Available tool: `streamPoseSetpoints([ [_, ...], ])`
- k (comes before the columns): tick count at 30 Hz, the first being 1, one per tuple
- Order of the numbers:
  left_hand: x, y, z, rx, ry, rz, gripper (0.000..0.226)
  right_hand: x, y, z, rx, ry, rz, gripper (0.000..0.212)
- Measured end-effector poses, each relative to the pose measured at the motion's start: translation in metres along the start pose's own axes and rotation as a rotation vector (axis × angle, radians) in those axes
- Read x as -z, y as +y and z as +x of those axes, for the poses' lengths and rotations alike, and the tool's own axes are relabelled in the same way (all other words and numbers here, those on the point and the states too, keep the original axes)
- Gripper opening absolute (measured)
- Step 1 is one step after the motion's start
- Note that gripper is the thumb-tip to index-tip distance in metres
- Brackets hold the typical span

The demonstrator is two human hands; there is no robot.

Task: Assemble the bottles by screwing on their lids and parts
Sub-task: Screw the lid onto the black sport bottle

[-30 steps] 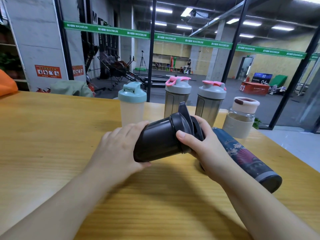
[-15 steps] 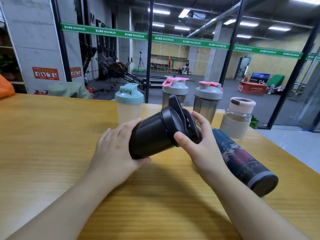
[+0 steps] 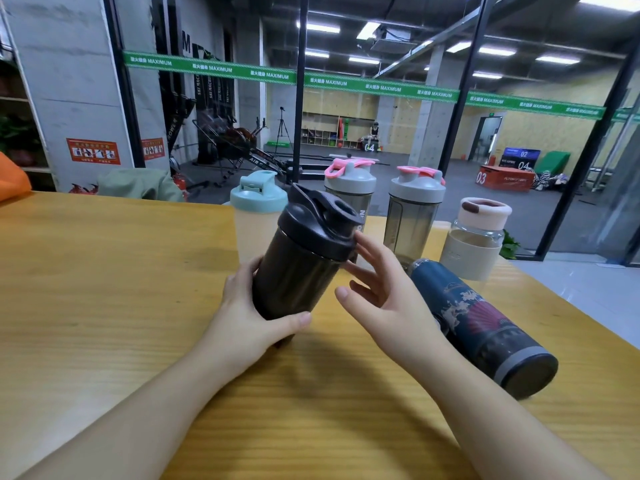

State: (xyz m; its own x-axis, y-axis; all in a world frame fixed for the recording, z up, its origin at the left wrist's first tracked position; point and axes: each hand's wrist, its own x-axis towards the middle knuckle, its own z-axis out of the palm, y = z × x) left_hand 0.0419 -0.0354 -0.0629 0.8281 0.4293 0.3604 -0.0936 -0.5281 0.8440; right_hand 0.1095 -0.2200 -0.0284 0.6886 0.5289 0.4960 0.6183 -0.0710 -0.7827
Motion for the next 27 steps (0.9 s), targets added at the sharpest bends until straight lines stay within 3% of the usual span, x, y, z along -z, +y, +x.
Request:
streamPoseSetpoints([
  [11,-0.004,-0.007,0.015,0.111,0.046,-0.102,0.083,-0.004,0.002,0.0,-0.058,-0.06,-0.299,0.053],
  [27,-0.015,-0.012,0.022,0.052,0.019,-0.039,0.088,0.0,0.006,0.005,-0.142,-0.092,-0.429,0.051],
])
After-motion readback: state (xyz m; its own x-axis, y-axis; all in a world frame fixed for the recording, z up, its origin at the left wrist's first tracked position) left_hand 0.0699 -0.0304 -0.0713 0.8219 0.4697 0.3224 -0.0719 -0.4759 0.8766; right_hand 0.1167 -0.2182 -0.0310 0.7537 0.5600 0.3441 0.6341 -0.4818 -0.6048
